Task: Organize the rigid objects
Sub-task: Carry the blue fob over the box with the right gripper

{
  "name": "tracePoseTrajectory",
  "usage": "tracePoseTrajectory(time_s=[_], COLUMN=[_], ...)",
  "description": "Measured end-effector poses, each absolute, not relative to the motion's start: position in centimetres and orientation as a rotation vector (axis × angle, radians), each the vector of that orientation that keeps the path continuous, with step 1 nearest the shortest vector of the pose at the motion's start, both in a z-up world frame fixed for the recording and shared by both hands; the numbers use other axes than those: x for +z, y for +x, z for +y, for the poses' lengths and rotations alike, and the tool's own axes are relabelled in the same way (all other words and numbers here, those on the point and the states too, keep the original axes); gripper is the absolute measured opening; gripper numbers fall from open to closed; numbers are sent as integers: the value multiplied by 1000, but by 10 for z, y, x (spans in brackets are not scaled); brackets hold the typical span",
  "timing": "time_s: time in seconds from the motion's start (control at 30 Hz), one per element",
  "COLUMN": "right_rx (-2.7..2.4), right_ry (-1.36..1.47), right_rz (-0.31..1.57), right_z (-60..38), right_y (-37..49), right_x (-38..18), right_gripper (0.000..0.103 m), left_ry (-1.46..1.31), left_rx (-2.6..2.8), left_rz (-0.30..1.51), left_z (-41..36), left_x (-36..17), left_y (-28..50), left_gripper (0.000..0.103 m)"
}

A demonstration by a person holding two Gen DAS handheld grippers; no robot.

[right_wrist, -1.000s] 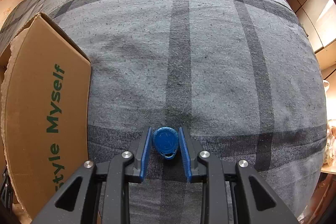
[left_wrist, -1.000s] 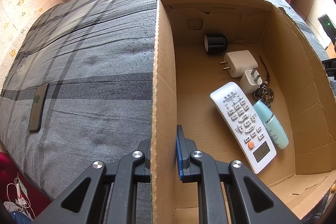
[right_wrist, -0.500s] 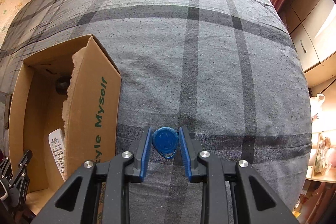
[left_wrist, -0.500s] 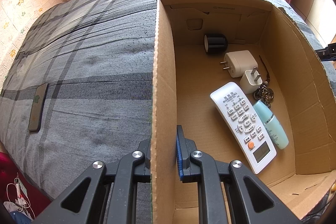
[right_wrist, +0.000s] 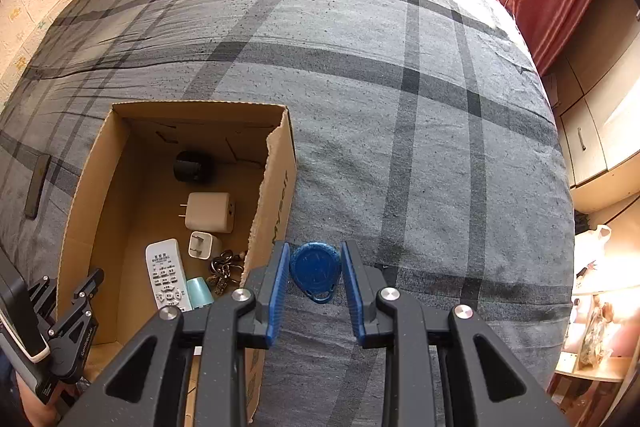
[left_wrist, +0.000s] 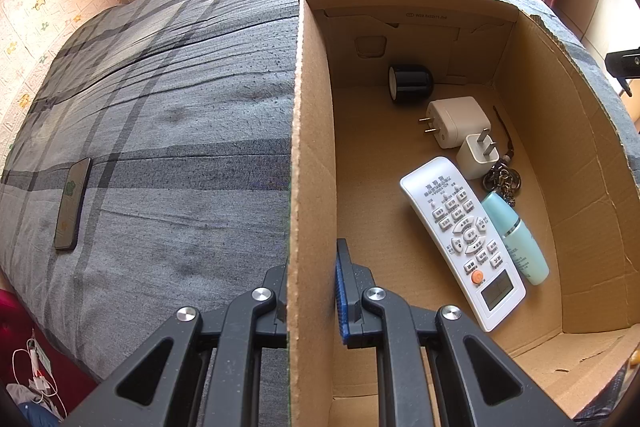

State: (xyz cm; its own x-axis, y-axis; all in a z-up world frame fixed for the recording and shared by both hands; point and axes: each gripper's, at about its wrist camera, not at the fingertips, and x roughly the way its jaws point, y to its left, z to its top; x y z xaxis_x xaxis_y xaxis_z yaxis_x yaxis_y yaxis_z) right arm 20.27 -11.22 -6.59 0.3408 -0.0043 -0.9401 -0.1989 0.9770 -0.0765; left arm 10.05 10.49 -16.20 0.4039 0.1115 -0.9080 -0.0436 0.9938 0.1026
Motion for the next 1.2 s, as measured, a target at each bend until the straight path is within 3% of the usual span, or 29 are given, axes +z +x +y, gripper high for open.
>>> tracePoseTrajectory(time_s=[0.53, 1.2], right_rx=[227, 250], right_ry=[-192, -217], right_rz=[1213, 1272], right_z=[-64, -21], right_y=[198, 200], right_x=[-63, -117], right_gripper=[28, 28], left_ry=[67, 66], left_rx=[98, 98], left_rz=[1151, 1151], left_z=[105, 105], left_x=[-162, -162], left_y=[100, 101], left_gripper=[15, 15])
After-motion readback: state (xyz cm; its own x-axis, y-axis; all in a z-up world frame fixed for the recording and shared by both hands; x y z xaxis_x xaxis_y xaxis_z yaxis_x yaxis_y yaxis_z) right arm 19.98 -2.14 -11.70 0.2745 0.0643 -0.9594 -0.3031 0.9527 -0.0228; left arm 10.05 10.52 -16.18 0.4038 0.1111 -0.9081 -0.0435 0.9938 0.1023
